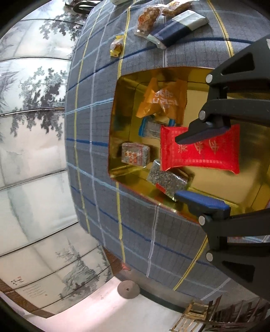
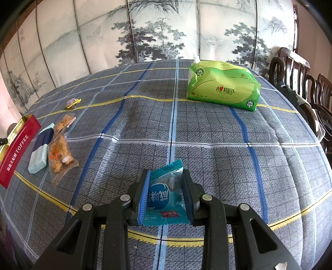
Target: Organize snacks
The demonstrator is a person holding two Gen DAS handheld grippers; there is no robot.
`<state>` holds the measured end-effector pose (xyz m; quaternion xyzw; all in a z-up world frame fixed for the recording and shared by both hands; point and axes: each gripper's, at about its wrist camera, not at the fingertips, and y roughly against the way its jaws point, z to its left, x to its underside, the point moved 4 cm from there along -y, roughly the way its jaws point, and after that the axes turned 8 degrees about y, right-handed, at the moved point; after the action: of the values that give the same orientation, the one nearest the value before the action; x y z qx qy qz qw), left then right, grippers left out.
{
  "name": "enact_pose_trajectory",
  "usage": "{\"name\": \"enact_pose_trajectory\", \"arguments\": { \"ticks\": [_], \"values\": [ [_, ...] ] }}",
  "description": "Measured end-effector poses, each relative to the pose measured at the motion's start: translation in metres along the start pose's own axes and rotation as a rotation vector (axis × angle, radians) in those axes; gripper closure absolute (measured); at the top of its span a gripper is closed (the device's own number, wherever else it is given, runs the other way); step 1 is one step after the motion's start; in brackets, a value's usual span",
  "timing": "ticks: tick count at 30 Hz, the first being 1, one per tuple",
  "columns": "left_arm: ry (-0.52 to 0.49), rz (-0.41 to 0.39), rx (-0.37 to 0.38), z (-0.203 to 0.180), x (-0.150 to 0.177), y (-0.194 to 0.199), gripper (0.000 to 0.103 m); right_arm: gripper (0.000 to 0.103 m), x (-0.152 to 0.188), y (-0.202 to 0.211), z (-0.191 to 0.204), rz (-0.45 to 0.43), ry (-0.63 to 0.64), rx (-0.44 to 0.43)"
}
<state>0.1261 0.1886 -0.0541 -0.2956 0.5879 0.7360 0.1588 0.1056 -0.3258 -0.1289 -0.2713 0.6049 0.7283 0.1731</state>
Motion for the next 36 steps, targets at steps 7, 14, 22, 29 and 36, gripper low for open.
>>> {"name": "enact_pose_trajectory", "arguments": {
  "ticks": [7, 14, 22, 29, 36],
  "values": [
    [-0.006, -0.041, 0.008, -0.003, 0.003, 0.025, 0.056, 0.076, 0.002, 0.006, -0.006, 0.011, -0.023, 0.003],
    [-0.021, -0.069, 0.038, -0.007, 0.010, 0.050, 0.056, 0.081, -0.009, 0.027, 0.002, -0.022, -0.024, -0.009],
    [-0.029, -0.091, 0.049, -0.010, 0.017, 0.065, 0.056, 0.083, -0.036, 0.046, 0.055, -0.070, 0.066, -0.052],
    [-0.030, -0.088, 0.046, -0.001, 0.027, 0.070, 0.056, 0.084, -0.040, 0.056, 0.049, -0.073, 0.041, -0.053],
    [-0.049, -0.067, 0.064, -0.007, 0.037, 0.069, 0.056, 0.045, -0.022, 0.049, 0.028, 0.032, 0.085, 0.032]
  ]
}}
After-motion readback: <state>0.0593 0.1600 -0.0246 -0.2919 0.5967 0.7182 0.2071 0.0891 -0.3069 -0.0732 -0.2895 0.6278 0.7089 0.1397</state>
